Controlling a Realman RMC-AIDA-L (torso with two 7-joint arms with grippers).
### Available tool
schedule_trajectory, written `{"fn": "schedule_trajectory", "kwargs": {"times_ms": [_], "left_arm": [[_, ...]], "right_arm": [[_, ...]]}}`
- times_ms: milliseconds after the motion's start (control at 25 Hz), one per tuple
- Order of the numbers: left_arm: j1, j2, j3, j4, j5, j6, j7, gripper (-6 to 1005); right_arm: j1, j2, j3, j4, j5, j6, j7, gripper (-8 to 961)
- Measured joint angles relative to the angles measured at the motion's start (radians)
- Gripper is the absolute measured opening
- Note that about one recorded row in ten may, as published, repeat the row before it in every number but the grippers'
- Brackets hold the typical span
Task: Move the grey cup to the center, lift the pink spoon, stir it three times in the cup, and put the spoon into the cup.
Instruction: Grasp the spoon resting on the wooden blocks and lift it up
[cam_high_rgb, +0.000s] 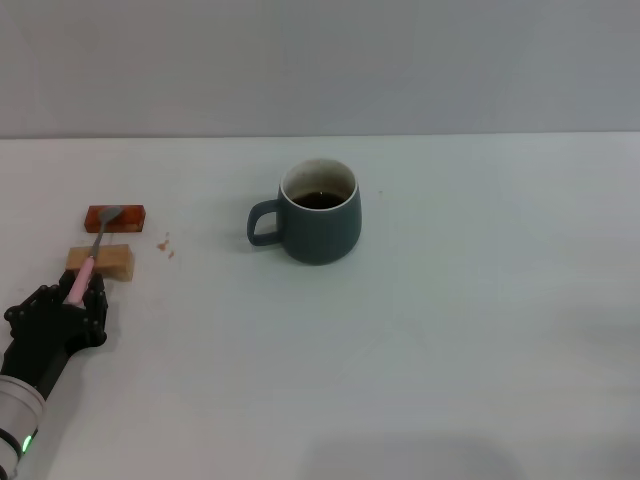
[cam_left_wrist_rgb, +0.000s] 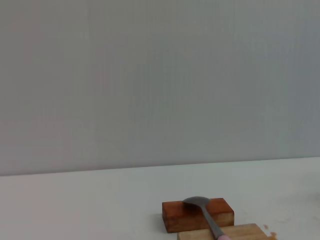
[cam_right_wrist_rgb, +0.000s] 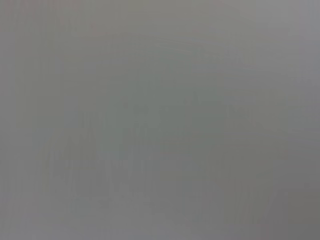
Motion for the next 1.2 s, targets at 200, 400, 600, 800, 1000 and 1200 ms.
{"fn": "schedule_trajectory", "kwargs": {"times_ms": [200, 400, 600, 800, 1000, 1200], "left_arm": [[0.001, 0.000, 0.000, 0.000, 0.000, 0.000, -0.001, 296], [0.001, 0.000, 0.000, 0.000, 0.000, 0.001, -0.003, 266], [0.001, 0.000, 0.002, 0.000, 0.000, 0.003, -0.001, 236], [0.000, 0.001, 0.009, 0.004, 0.008, 0.007, 0.001, 206], [-0.008, 0.001, 0.009, 0.009, 0.007, -0.003, 0.001, 176], [0.000, 0.001, 0.004, 0.002, 0.004, 0.024, 0.019, 169]], "right_arm": [[-0.001, 0.000, 0.000, 0.005, 0.000, 0.000, 0.000, -1], [-0.001, -0.001, 0.000, 0.007, 0.000, -0.001, 0.000, -1], [-0.002, -0.002, 0.000, 0.008, 0.000, -0.001, 0.000, -1], [-0.003, -0.002, 0.000, 0.009, 0.000, -0.002, 0.000, 0], [-0.003, -0.002, 0.000, 0.009, 0.000, -0.002, 0.000, 0], [-0.003, -0.002, 0.000, 0.009, 0.000, -0.002, 0.000, 0]]}}
